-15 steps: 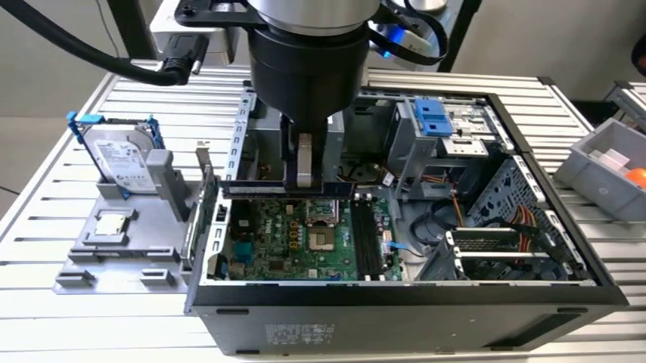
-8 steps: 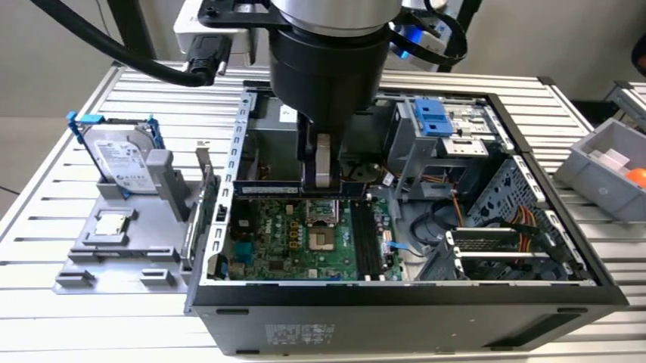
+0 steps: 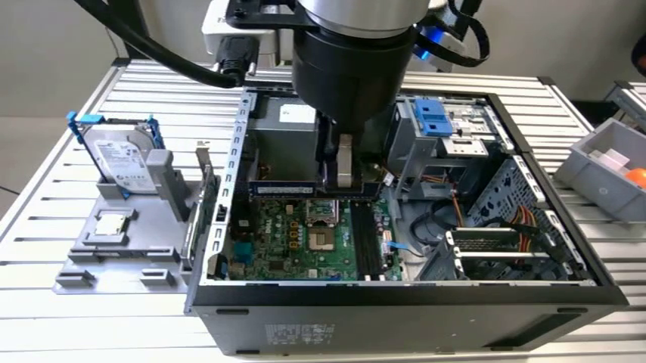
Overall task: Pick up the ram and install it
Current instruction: 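Pick up the ram and move it above insertion slot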
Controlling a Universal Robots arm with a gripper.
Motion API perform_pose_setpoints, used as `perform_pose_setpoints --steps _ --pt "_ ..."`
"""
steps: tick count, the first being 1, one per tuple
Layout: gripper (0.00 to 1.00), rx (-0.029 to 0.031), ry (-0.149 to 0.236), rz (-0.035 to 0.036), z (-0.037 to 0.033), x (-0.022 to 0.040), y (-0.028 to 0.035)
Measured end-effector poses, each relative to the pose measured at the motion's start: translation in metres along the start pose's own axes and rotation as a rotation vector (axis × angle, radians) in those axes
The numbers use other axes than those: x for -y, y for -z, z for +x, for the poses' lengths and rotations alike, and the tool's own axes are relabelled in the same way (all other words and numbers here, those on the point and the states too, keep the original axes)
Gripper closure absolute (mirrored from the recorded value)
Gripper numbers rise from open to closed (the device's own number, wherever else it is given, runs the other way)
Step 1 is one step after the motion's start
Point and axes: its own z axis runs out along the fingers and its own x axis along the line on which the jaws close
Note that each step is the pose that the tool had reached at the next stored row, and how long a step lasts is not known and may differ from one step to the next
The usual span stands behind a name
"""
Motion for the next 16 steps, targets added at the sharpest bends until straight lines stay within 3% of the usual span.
perform_pose_setpoints --steps 7,16 --pt "1.00 0.0000 0.000 -0.0001 0.0000 0.0117 0.0002" --pt "1.00 0.0001 0.000 -0.0012 0.0001 0.0326 0.0006"
